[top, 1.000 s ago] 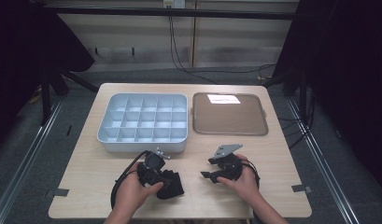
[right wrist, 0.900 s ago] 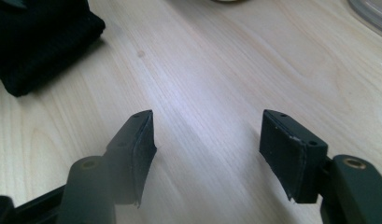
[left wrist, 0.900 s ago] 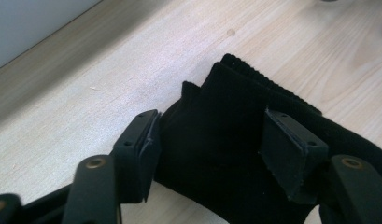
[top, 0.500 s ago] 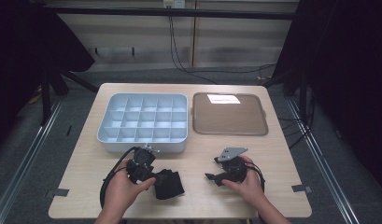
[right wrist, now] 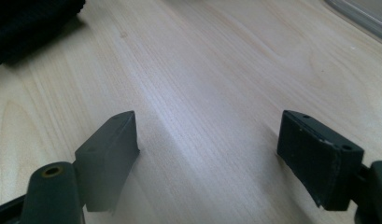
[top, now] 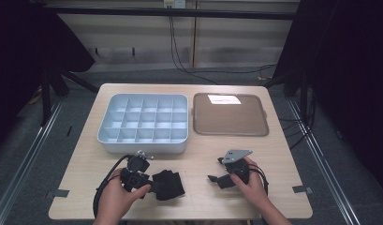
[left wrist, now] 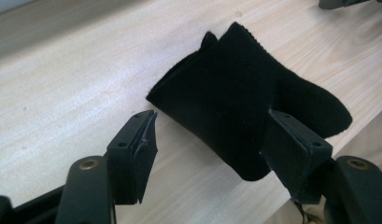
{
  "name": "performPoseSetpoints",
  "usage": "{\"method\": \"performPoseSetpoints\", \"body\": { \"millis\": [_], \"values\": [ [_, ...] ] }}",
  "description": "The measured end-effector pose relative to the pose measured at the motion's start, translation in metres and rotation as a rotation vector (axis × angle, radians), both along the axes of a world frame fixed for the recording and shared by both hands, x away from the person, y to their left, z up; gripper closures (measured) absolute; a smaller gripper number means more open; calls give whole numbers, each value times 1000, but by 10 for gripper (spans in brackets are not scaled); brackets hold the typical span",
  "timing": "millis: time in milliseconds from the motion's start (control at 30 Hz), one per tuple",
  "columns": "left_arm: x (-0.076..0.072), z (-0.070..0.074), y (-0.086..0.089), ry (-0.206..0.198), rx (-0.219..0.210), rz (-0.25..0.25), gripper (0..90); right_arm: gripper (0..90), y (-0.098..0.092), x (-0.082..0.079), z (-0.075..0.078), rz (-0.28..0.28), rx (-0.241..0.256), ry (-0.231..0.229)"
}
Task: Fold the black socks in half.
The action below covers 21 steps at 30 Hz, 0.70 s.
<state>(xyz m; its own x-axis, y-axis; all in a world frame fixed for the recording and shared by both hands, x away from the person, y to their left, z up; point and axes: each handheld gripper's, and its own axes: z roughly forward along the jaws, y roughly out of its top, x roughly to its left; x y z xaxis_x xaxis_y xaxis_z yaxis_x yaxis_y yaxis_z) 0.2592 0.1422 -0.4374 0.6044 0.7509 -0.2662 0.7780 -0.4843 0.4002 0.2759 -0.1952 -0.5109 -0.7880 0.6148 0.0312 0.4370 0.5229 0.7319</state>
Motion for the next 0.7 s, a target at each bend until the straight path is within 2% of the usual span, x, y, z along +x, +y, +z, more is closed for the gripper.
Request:
{"method": "performPoseSetpoints", "body": {
  "millis": [67, 400, 700],
  "values": [
    [-1, -1, 0, 8, -14, 9, 356, 200, 0, 0, 0, -2, 1, 0],
    [1, -13, -7, 53, -14, 15, 362, 196, 1, -1, 0, -4, -1, -1],
    [9, -19, -19, 57, -17, 24, 364, 194, 1, -1, 0, -3, 2, 0]
  ]
}}
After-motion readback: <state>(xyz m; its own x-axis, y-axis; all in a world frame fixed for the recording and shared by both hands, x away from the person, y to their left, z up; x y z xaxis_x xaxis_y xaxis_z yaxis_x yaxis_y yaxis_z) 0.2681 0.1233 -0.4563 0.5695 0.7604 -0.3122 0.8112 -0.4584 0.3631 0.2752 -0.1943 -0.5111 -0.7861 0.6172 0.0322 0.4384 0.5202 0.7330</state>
